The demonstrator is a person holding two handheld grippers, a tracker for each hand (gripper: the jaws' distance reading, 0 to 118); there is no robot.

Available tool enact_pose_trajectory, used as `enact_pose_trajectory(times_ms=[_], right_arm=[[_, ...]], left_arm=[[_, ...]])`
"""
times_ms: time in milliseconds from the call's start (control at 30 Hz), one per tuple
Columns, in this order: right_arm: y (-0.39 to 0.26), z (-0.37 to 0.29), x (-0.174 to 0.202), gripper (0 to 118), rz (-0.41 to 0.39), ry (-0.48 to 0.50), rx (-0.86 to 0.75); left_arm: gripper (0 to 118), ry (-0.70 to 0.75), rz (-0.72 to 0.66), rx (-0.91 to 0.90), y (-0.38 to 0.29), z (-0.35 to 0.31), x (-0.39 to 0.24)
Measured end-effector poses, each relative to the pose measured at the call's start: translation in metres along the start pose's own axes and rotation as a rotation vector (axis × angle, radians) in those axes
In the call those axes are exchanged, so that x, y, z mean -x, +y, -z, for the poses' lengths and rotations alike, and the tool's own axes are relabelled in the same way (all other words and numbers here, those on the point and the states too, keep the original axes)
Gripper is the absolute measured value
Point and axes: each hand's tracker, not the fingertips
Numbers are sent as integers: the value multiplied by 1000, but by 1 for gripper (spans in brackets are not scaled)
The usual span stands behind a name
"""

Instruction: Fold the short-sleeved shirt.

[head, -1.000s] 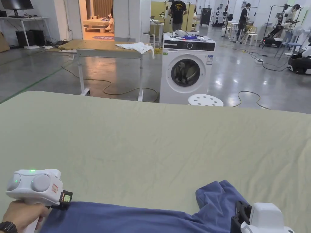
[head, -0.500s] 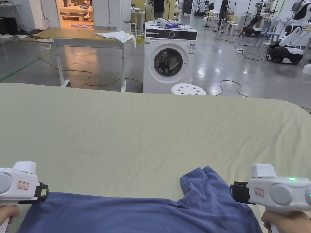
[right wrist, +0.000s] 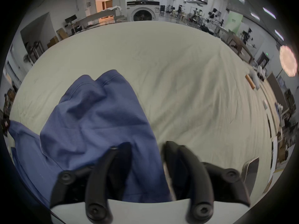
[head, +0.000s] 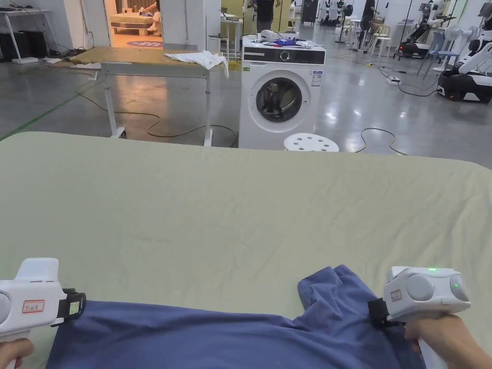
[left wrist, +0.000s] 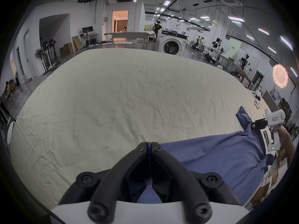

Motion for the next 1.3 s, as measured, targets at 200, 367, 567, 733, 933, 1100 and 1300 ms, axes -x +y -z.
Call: enact_pose_trajectory(times_ms=[200, 367, 567, 733, 933, 1100, 1300], right_arm=[[-4, -12, -10, 1, 26, 38, -46], [-15, -51, -23, 0, 67, 76, -124], [-44, -115, -22, 0, 4, 77, -208], [-83, -169, -19, 0, -48, 68, -282], [-139, -216, -17, 0, -86, 64, -299], [-188, -224, -19, 0, -73, 67, -247], [-236, -210, -22, 0, -42, 77, -143]], left_arm=[[0, -3, -23, -25, -3, -6, 7], [0, -18, -24, -52, 1, -21, 11], [0, -45, -20, -93, -4, -51, 18], [0, -60, -15, -119, -23, -82, 28], [0, -96, -41, -120, -64, -123, 43], [0, -98, -51, -80, -104, -139, 49], [0, -82, -56, 28, -148, -137, 54]])
